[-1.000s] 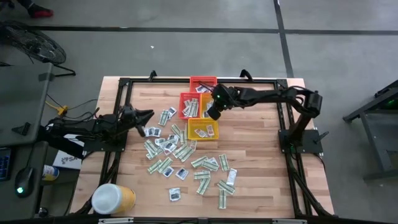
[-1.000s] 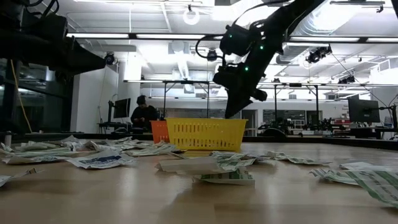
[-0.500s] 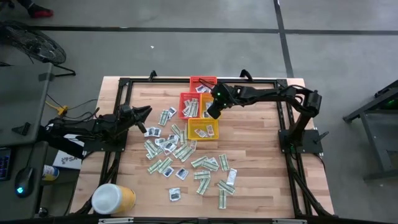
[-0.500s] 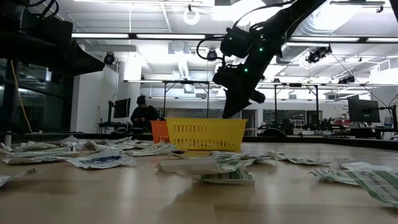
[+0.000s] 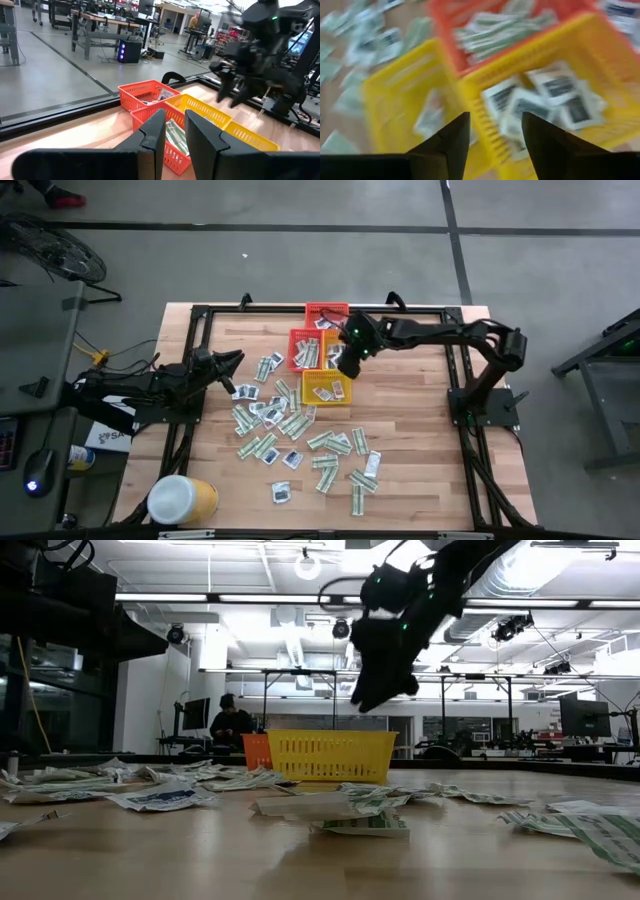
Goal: Pick & Place First Aid Supplies
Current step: Put the bandage into the bottom orange bin
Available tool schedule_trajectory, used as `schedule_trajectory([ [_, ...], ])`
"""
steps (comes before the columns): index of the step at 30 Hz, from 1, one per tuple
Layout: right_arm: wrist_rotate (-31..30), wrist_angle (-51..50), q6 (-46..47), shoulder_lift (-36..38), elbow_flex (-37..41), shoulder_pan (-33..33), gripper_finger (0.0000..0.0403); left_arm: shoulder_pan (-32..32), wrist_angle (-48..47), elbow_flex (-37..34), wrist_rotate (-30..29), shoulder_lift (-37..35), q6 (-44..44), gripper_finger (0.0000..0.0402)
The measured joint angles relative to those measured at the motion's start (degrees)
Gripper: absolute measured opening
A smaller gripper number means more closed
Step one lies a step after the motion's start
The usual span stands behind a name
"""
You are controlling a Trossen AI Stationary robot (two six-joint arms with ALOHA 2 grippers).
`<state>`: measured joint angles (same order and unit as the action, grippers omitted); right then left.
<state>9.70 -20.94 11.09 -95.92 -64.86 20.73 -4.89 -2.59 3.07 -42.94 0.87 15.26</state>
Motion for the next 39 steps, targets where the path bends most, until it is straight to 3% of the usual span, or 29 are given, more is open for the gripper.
schedule_trajectory([
  [9,-0.76,-11.52,-10.88,5.76,0.06,-6.9,0.0166,0.0,0.0,0.0,0.04,0.01,0.0,0.0073],
  [23,-1.18,-17.28,-11.17,6.29,0.08,-21.89,0.0154,0.0,-0.04,0.0,0.04,0.01,0.0,0.0073],
  [28,-3.68,-14.52,-9.32,6.32,3.55,-26.68,0.0154,0.0,-0.04,0.0,0.04,0.02,0.0,0.0073],
  [39,-9.26,1.59,-5.5,6.32,15.84,-32.29,0.018,0.0,-0.04,0.0,0.03,0.01,0.0,0.0073],
])
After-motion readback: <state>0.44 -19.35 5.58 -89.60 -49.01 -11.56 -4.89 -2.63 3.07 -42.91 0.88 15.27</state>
